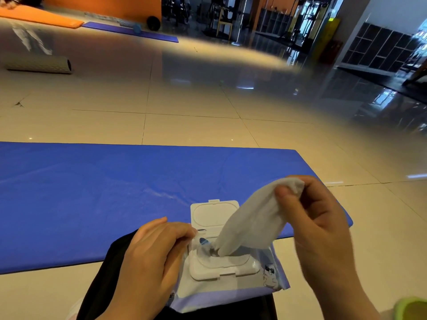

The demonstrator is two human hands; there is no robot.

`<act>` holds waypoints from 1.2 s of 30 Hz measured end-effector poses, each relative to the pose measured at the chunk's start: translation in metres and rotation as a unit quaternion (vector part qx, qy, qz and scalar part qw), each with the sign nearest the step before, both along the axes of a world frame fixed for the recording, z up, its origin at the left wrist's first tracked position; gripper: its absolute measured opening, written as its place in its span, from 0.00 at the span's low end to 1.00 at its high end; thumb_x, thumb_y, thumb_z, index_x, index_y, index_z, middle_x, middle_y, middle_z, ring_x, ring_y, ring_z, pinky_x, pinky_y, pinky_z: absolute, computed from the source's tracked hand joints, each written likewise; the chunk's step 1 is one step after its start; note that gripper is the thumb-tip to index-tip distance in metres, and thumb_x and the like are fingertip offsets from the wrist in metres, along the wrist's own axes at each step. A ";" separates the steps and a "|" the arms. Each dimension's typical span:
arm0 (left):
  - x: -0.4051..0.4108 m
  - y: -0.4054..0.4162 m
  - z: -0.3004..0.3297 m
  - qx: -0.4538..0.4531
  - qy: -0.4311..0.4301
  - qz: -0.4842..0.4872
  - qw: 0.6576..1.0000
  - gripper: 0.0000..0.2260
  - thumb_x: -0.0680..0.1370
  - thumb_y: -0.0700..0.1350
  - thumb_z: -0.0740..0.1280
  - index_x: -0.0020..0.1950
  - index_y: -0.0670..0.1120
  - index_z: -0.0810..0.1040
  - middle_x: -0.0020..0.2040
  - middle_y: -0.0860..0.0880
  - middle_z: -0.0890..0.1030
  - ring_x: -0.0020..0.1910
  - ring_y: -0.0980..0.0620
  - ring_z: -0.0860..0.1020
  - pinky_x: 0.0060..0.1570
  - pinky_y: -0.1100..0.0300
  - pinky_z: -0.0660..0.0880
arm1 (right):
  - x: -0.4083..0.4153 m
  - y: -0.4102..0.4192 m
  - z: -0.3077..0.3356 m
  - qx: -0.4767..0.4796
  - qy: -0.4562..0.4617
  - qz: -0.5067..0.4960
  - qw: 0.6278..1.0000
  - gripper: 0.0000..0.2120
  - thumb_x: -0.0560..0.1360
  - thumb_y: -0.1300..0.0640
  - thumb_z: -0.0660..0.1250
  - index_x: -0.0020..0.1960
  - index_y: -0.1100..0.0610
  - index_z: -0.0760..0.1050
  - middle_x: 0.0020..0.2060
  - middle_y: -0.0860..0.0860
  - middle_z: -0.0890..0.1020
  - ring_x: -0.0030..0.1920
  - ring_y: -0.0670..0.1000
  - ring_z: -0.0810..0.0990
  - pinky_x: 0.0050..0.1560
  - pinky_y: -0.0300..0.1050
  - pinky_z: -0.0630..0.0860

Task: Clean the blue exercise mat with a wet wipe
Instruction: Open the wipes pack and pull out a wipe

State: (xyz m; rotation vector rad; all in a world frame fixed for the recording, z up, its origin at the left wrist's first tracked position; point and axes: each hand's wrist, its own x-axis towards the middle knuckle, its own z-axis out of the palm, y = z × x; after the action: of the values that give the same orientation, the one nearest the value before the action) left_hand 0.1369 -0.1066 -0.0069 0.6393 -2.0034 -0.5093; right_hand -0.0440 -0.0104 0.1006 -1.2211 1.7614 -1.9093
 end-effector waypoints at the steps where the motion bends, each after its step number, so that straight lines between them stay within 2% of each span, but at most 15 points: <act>1: 0.000 0.000 0.001 -0.006 -0.003 0.002 1.000 0.09 0.83 0.54 0.55 0.53 0.57 0.74 0.52 0.61 0.79 0.54 0.67 0.73 0.66 0.71 0.64 | -0.006 0.002 0.004 -0.015 -0.016 -0.018 1.000 0.04 0.70 0.50 0.65 0.38 0.48 0.78 0.33 0.45 0.79 0.35 0.41 0.76 0.36 0.32 0.73; 3: 0.000 0.002 0.004 -0.012 -0.008 0.005 1.000 0.13 0.84 0.57 0.51 0.52 0.57 0.74 0.51 0.61 0.79 0.54 0.67 0.73 0.66 0.72 0.63 | -0.021 0.011 0.011 -0.041 -0.032 -0.057 0.997 0.05 0.70 0.49 0.65 0.38 0.47 0.79 0.32 0.43 0.79 0.34 0.41 0.75 0.34 0.31 0.72; 6: -0.001 0.004 0.006 -0.016 -0.001 -0.002 1.000 0.14 0.84 0.58 0.51 0.52 0.56 0.74 0.50 0.62 0.79 0.53 0.66 0.73 0.63 0.73 0.65 | -0.037 0.030 0.018 -0.018 0.015 -0.068 0.997 0.03 0.72 0.54 0.67 0.43 0.46 0.77 0.34 0.44 0.80 0.34 0.42 0.76 0.33 0.33 0.73; 8: -0.003 0.006 0.008 -0.022 0.009 -0.006 1.000 0.14 0.84 0.58 0.52 0.51 0.56 0.75 0.48 0.61 0.79 0.52 0.65 0.74 0.58 0.73 0.67 | -0.042 0.042 0.015 0.046 0.091 -0.071 0.992 0.11 0.74 0.55 0.68 0.51 0.40 0.76 0.36 0.47 0.80 0.34 0.46 0.78 0.34 0.39 0.76; 10: -0.007 0.008 0.009 -0.021 0.012 -0.003 1.000 0.15 0.84 0.58 0.53 0.50 0.55 0.76 0.46 0.61 0.79 0.49 0.64 0.75 0.54 0.72 0.68 | -0.044 0.050 0.011 0.113 0.245 -0.067 0.961 0.11 0.79 0.52 0.67 0.56 0.36 0.73 0.38 0.44 0.79 0.33 0.47 0.76 0.33 0.38 0.73; 12: -0.011 0.011 0.010 -0.008 0.005 -0.001 1.000 0.14 0.83 0.60 0.53 0.50 0.58 0.75 0.47 0.62 0.78 0.49 0.64 0.75 0.53 0.73 0.68 | -0.039 0.052 0.003 0.184 0.377 -0.025 0.907 0.11 0.78 0.49 0.60 0.57 0.38 0.73 0.42 0.39 0.76 0.35 0.41 0.74 0.35 0.32 0.70; 14: -0.012 0.013 0.010 0.000 0.002 -0.004 1.000 0.11 0.83 0.60 0.55 0.51 0.59 0.74 0.47 0.63 0.78 0.49 0.64 0.75 0.52 0.74 0.68 | -0.031 0.047 -0.009 0.252 0.430 0.009 0.867 0.12 0.74 0.49 0.56 0.55 0.39 0.71 0.42 0.39 0.73 0.36 0.40 0.73 0.36 0.34 0.71; 16: -0.011 0.014 0.011 0.000 -0.006 -0.007 1.000 0.09 0.82 0.59 0.56 0.51 0.60 0.74 0.47 0.63 0.78 0.50 0.65 0.75 0.52 0.75 0.68 | -0.023 0.039 -0.021 0.276 0.465 0.033 0.840 0.09 0.75 0.50 0.57 0.52 0.39 0.69 0.41 0.38 0.72 0.38 0.42 0.73 0.33 0.33 0.71; 19: -0.009 0.017 0.014 -0.004 -0.031 -0.013 0.999 0.08 0.81 0.61 0.57 0.52 0.61 0.73 0.48 0.65 0.76 0.50 0.68 0.74 0.54 0.76 0.67 | -0.009 0.031 -0.027 0.318 0.391 0.082 0.860 0.03 0.80 0.46 0.60 0.51 0.38 0.66 0.43 0.34 0.70 0.47 0.40 0.72 0.43 0.28 0.69; 23: -0.010 0.021 0.010 0.014 -0.037 -0.024 0.999 0.13 0.75 0.60 0.64 0.58 0.62 0.72 0.51 0.67 0.76 0.53 0.69 0.75 0.57 0.71 0.68 | -0.007 0.028 -0.024 0.364 0.338 0.093 0.863 0.09 0.75 0.39 0.65 0.52 0.36 0.66 0.48 0.33 0.72 0.52 0.39 0.72 0.51 0.31 0.70; 26: -0.010 0.019 0.006 0.010 -0.040 -0.025 0.999 0.11 0.73 0.58 0.66 0.54 0.61 0.74 0.49 0.65 0.77 0.51 0.67 0.75 0.59 0.73 0.66 | -0.007 0.027 -0.024 0.386 0.310 0.104 0.862 0.10 0.76 0.42 0.67 0.53 0.34 0.67 0.47 0.33 0.72 0.53 0.37 0.72 0.51 0.30 0.70; 28: -0.010 0.016 0.004 -0.029 -0.052 -0.036 0.998 0.05 0.74 0.55 0.67 0.47 0.57 0.78 0.46 0.64 0.78 0.49 0.65 0.75 0.58 0.68 0.68 | -0.008 0.027 -0.025 0.385 0.307 0.109 0.864 0.10 0.76 0.43 0.67 0.52 0.34 0.67 0.47 0.33 0.72 0.52 0.36 0.72 0.50 0.29 0.70; 30: -0.008 0.015 0.002 -0.063 -0.063 -0.042 0.995 0.07 0.75 0.55 0.66 0.42 0.55 0.82 0.47 0.63 0.79 0.51 0.64 0.76 0.58 0.64 0.68 | -0.010 0.026 -0.027 0.383 0.297 0.110 0.868 0.10 0.75 0.44 0.68 0.51 0.34 0.68 0.47 0.34 0.73 0.51 0.36 0.72 0.49 0.30 0.70; 32: -0.007 0.015 0.003 -0.092 -0.081 -0.054 0.991 0.11 0.78 0.56 0.64 0.43 0.55 0.84 0.50 0.61 0.81 0.55 0.64 0.76 0.59 0.61 0.68 | -0.012 0.025 -0.028 0.385 0.293 0.111 0.868 0.10 0.75 0.45 0.69 0.50 0.34 0.69 0.47 0.35 0.74 0.52 0.38 0.72 0.51 0.31 0.71; 36: -0.013 0.018 0.005 -0.167 -0.139 -0.121 0.969 0.10 0.79 0.53 0.63 0.50 0.56 0.85 0.54 0.61 0.82 0.59 0.60 0.77 0.58 0.57 0.69 | -0.015 0.023 -0.032 0.384 0.289 0.114 0.870 0.12 0.74 0.45 0.70 0.46 0.32 0.68 0.49 0.37 0.75 0.56 0.37 0.70 0.52 0.32 0.72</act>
State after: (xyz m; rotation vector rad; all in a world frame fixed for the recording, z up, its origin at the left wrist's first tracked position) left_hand 0.1240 -0.0889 -0.0018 0.2694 -2.3803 -0.2193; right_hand -0.0588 0.0129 0.0686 -1.6236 2.1858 -0.5730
